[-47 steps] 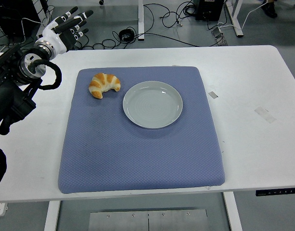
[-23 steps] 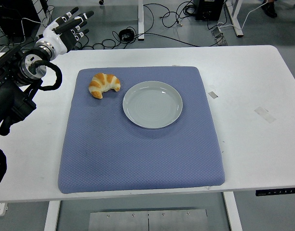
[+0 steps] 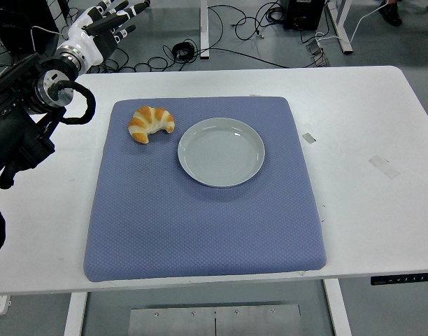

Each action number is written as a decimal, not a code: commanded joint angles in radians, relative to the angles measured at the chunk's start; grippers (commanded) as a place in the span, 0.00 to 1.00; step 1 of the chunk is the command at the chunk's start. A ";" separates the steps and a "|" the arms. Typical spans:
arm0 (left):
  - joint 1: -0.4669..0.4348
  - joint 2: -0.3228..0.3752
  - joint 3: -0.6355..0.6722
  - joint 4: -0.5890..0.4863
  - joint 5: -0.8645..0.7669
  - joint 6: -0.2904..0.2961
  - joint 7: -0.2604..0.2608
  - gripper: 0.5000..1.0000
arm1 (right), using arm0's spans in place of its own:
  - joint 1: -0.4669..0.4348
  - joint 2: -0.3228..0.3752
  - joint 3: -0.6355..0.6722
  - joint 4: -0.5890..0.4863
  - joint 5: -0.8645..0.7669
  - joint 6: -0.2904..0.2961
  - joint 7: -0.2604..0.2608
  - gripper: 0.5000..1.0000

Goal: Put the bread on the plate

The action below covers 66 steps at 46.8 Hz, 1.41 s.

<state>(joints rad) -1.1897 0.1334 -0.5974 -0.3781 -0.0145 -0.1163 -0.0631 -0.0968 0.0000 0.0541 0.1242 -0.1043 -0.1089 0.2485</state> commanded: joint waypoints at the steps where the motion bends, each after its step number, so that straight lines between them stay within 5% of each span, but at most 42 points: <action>1: -0.002 0.000 0.007 0.001 -0.001 0.000 0.002 0.96 | 0.000 0.000 0.001 0.000 0.000 0.000 0.000 1.00; 11: -0.016 -0.005 0.019 -0.015 0.014 0.004 -0.001 0.96 | 0.000 0.000 0.000 0.000 0.000 0.000 0.000 1.00; 21: -0.041 0.031 0.203 -0.027 0.060 0.001 -0.007 0.95 | 0.000 0.000 0.000 0.000 0.000 0.000 0.000 1.00; 39: -0.103 0.055 0.355 -0.042 0.384 -0.003 0.020 0.92 | 0.000 0.000 0.001 0.000 0.000 0.000 0.000 1.00; 50: -0.151 0.146 0.490 -0.249 0.554 0.006 0.049 0.87 | 0.000 0.000 0.000 0.000 0.000 0.000 0.000 1.00; 66: -0.203 0.193 0.651 -0.364 0.778 0.012 0.075 0.87 | 0.000 0.000 0.000 0.000 0.000 0.000 0.000 1.00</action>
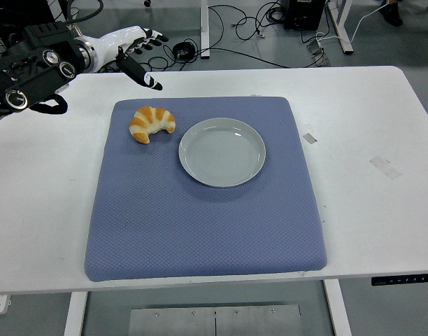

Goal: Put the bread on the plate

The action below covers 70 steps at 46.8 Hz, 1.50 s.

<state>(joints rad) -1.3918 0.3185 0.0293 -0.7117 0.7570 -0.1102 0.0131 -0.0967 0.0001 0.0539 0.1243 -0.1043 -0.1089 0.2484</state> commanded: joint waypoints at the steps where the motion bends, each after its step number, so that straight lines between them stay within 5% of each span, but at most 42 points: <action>1: -0.001 0.011 0.040 -0.040 0.008 0.015 -0.001 0.87 | 0.000 0.000 0.000 0.000 0.000 0.000 0.000 1.00; 10: -0.001 0.013 0.172 -0.084 0.018 0.150 -0.005 0.87 | 0.000 0.000 0.000 0.000 0.000 0.000 0.000 1.00; 37: 0.033 -0.004 0.207 -0.061 0.073 0.152 -0.001 0.88 | 0.000 0.000 0.000 0.000 0.000 0.000 0.000 1.00; 70: 0.123 -0.104 0.175 0.083 0.054 0.167 -0.013 0.87 | 0.000 0.000 0.000 0.000 0.000 0.000 0.000 1.00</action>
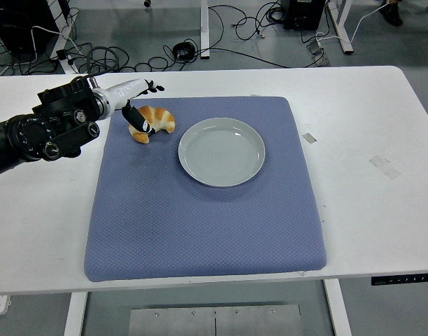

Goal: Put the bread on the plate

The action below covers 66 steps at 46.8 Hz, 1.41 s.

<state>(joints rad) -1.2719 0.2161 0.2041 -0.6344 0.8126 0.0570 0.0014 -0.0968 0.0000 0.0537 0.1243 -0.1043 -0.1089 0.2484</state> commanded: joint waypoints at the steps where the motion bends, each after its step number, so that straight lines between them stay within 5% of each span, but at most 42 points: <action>1: 0.003 -0.003 0.000 0.005 -0.001 0.000 -0.001 0.87 | 0.000 0.000 0.000 0.000 0.000 0.000 0.000 1.00; 10: 0.009 -0.003 0.000 0.005 0.002 0.000 -0.001 0.69 | 0.000 0.000 0.000 0.000 0.000 0.000 0.000 1.00; 14: 0.009 -0.004 0.000 0.005 0.000 0.000 -0.001 0.54 | 0.000 0.000 0.000 0.000 0.000 0.000 0.000 1.00; 16: 0.009 -0.006 0.001 0.005 0.002 -0.002 -0.001 0.32 | 0.000 0.000 0.000 0.000 0.000 0.000 0.000 1.00; 25: 0.009 -0.008 0.000 0.008 0.000 0.000 0.000 0.20 | 0.000 0.000 0.000 0.000 0.000 0.000 0.000 1.00; 29: 0.008 -0.008 0.000 0.009 0.000 0.000 0.000 0.00 | 0.000 0.000 0.000 0.000 0.000 0.000 0.000 1.00; 47: -0.046 -0.008 -0.117 -0.010 0.002 -0.012 0.035 0.00 | 0.000 0.000 0.000 0.000 0.000 0.000 0.000 1.00; 66: -0.096 0.006 -0.107 -0.185 0.016 -0.032 0.075 0.00 | 0.000 0.000 0.000 0.000 0.000 0.000 0.000 1.00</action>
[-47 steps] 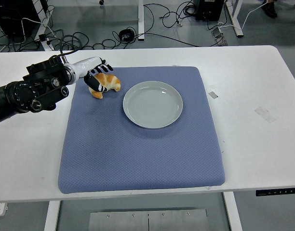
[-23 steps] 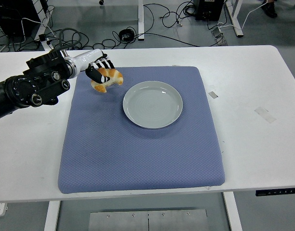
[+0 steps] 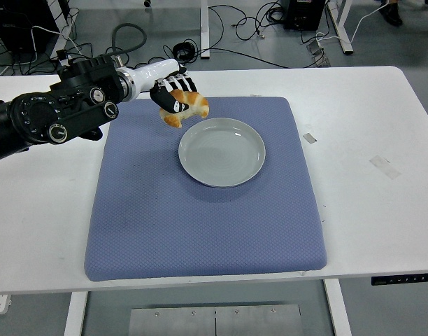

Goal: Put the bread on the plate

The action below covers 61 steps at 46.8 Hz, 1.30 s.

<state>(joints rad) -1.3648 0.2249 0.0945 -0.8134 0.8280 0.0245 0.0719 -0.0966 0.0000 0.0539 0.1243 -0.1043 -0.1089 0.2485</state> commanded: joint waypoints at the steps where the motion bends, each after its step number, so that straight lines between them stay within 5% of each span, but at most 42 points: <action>1: -0.005 -0.004 0.002 -0.010 0.000 0.000 0.005 0.00 | 0.000 0.000 0.000 0.000 0.000 0.000 0.000 1.00; 36: 0.039 -0.099 0.002 -0.072 0.002 0.012 0.003 0.00 | 0.000 0.000 0.000 0.000 0.000 0.000 0.000 1.00; 61: 0.056 -0.107 0.007 -0.052 0.003 0.012 0.003 0.00 | 0.000 0.000 0.000 0.000 0.000 0.000 0.000 1.00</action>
<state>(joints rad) -1.3089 0.1181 0.0995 -0.8648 0.8311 0.0361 0.0764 -0.0967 0.0000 0.0541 0.1243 -0.1043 -0.1089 0.2485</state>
